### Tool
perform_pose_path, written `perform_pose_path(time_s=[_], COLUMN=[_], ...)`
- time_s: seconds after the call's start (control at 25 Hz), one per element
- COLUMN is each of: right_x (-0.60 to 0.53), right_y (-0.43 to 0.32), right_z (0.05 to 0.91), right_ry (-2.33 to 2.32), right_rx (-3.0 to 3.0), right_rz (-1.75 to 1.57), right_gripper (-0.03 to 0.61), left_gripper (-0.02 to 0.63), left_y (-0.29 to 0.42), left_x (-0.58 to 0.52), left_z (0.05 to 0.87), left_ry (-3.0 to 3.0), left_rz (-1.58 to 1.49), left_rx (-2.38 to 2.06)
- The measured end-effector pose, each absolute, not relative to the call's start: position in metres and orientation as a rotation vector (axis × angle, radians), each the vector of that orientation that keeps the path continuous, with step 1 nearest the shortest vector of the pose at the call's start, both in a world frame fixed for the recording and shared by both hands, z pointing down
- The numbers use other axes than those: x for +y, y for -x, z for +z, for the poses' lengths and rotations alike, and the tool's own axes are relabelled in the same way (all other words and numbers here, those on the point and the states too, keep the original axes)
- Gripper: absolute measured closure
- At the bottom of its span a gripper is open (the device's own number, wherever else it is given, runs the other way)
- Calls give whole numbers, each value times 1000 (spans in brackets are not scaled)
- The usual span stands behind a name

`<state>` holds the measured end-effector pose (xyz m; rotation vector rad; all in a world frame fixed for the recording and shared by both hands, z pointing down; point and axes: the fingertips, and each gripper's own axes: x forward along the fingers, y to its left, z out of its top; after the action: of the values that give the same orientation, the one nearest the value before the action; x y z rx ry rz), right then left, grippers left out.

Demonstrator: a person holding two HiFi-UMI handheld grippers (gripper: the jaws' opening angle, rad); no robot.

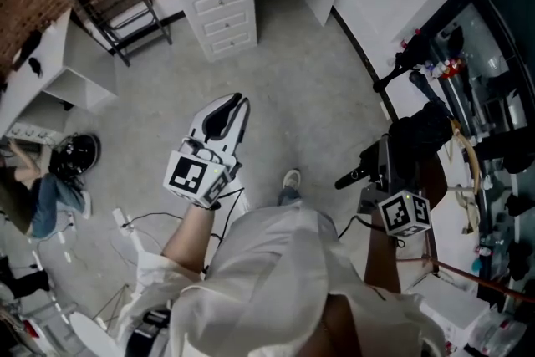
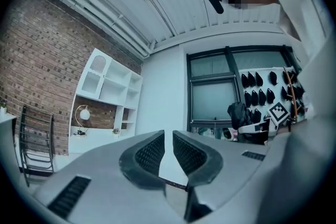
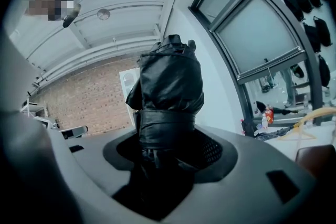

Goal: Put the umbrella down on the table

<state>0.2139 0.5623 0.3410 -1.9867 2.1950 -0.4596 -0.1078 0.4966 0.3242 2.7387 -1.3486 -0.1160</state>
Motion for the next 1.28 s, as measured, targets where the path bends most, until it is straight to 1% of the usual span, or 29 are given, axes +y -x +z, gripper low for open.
perform_pose_path(time_s=[0.6, 0.96, 1.28], right_x=[444, 406, 370], right_y=[-285, -307, -317], right_z=[348, 347, 353], right_ry=[1898, 1882, 1929], right_rx=[2255, 2269, 2240], right_rz=[-508, -498, -499], right_gripper=[308, 308, 308], left_gripper=[548, 548, 548], left_y=[31, 22, 22], left_x=[394, 364, 319], left_z=[316, 319, 323], left_ry=[-2718, -2680, -2686], left_rz=[-94, -54, -89], left_rx=[-1415, -1471, -1451])
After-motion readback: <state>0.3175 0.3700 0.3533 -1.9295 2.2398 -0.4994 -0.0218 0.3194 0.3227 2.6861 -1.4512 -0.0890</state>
